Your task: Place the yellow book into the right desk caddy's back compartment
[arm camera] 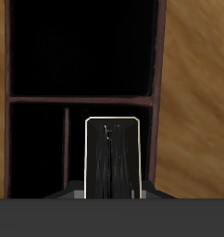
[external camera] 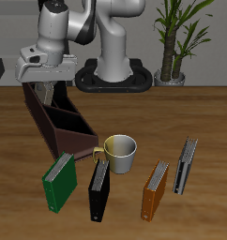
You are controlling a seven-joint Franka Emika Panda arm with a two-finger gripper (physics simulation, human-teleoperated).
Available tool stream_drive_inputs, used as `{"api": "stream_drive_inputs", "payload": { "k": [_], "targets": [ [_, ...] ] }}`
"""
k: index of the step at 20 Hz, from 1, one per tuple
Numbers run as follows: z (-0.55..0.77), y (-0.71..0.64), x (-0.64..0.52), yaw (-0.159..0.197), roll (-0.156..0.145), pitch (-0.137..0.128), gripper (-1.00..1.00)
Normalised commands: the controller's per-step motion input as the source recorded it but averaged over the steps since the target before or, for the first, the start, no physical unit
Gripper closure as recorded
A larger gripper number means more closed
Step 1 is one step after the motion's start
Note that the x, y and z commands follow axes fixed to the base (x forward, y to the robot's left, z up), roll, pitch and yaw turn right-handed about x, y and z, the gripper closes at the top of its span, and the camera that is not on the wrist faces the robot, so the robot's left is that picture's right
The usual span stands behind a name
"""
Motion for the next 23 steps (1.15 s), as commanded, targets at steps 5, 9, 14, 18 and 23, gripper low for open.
{"api": "stream_drive_inputs", "payload": {
  "k": [5,9,14,18,23],
  "targets": [
    [-0.07,0.02,0.08,-0.009,-0.004,0.02,1.0],
    [-0.04,0.02,0.02,-0.033,0.018,0.048,-1.0],
    [0.0,0.03,0.04,-0.02,0.008,0.029,-1.0],
    [0.09,0.08,-0.03,0.004,0.028,-0.013,-1.0],
    [0.29,0.12,-0.1,-0.015,0.027,-0.035,-1.0]
  ]
}}
